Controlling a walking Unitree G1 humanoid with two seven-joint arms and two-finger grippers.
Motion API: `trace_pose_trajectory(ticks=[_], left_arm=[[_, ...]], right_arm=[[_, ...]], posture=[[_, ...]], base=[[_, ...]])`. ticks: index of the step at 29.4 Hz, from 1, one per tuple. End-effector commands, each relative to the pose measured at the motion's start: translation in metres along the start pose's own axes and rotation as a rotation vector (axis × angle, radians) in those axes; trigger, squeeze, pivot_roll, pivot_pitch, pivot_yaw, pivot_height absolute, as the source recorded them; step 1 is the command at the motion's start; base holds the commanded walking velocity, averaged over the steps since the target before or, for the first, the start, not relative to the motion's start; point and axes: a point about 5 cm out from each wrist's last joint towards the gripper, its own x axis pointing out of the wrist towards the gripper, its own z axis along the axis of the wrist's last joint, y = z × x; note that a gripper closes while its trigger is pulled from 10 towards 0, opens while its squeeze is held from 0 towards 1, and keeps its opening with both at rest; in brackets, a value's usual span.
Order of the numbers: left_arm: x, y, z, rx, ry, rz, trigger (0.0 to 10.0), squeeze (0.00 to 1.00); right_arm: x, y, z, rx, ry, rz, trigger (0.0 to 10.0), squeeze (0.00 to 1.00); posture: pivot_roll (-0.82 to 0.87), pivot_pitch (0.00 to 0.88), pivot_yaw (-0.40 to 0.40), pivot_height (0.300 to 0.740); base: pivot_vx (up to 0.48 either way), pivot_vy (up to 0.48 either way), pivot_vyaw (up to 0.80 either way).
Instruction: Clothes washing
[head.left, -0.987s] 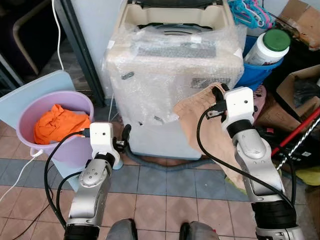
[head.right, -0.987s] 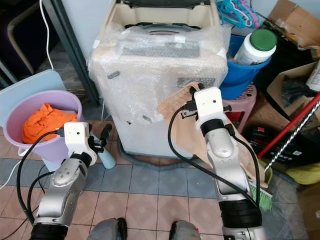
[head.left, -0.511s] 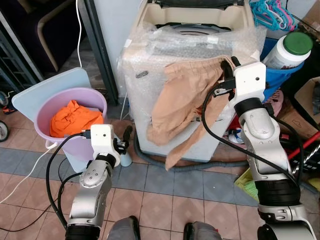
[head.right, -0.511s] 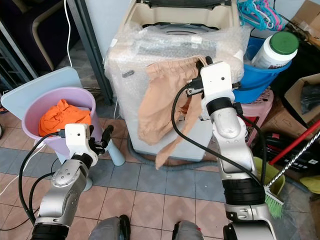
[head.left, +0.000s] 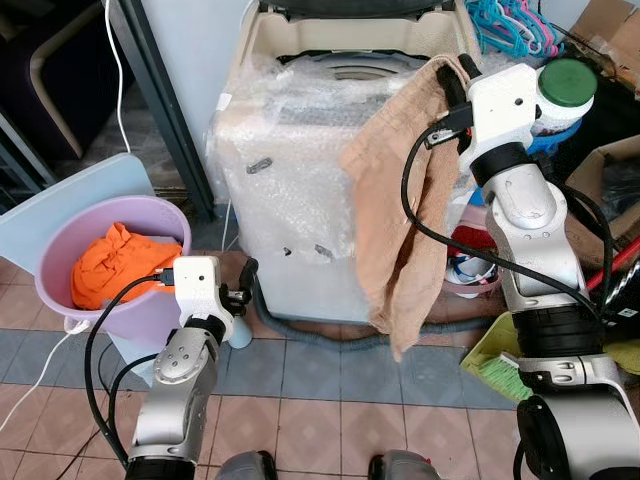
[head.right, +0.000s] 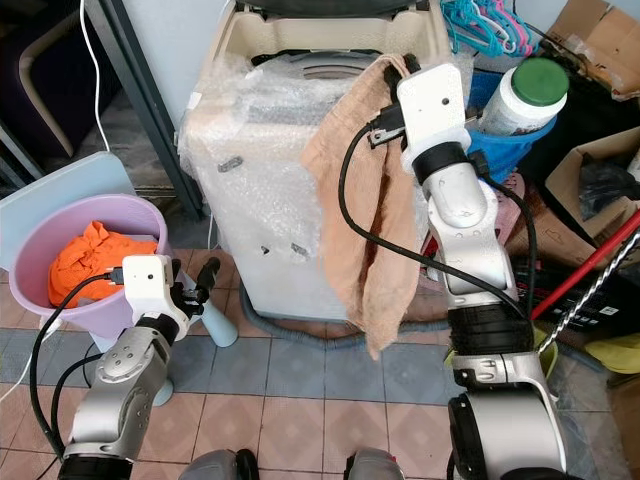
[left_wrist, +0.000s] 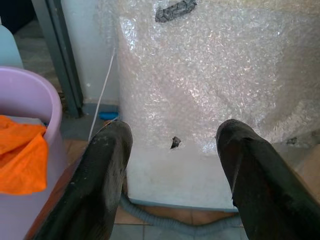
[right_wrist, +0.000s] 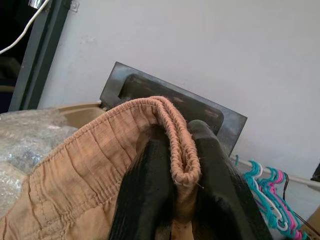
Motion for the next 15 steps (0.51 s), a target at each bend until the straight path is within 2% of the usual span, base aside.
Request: trace_pose_trajectory(ticks=[1, 5, 8, 9, 11, 15], left_arm=[[0.000, 0.002, -0.001, 0.005, 0.011, 0.006, 10.0, 0.00], [0.000, 0.002, 0.000, 0.003, 0.013, 0.000, 10.0, 0.00], [0.001, -0.001, 0.000, 0.004, 0.017, -0.007, 10.0, 0.00], [0.001, -0.001, 0.000, 0.004, 0.017, -0.007, 10.0, 0.00], [0.001, -0.002, 0.000, 0.001, 0.016, -0.011, 10.0, 0.00], [0.002, -0.002, 0.000, -0.005, 0.022, -0.001, 10.0, 0.00]], right_arm=[[0.008, -0.002, 0.012, -0.006, -0.061, 0.010, 10.0, 0.00], [0.017, -0.007, 0.017, -0.005, -0.084, -0.003, 10.0, 0.00], [0.035, -0.018, 0.030, -0.019, -0.125, -0.030, 10.0, 0.00], [0.035, -0.018, 0.030, -0.019, -0.125, -0.030, 10.0, 0.00], [0.054, -0.029, 0.048, -0.029, -0.176, -0.037, 10.0, 0.00], [0.070, -0.035, 0.067, -0.044, -0.221, -0.003, 10.0, 0.00]], posture=[[-0.09, 0.076, 0.045, 0.740], [-0.09, 0.078, 0.046, 0.740], [-0.09, 0.081, 0.046, 0.740], [-0.09, 0.081, 0.046, 0.740], [-0.08, 0.083, 0.044, 0.740], [-0.08, 0.083, 0.040, 0.740]], base=[[0.472, 0.000, 0.00], [0.472, 0.000, 0.00], [0.472, 0.000, 0.00], [0.472, 0.000, 0.00], [0.472, 0.000, 0.00], [0.465, 0.000, 0.00]])
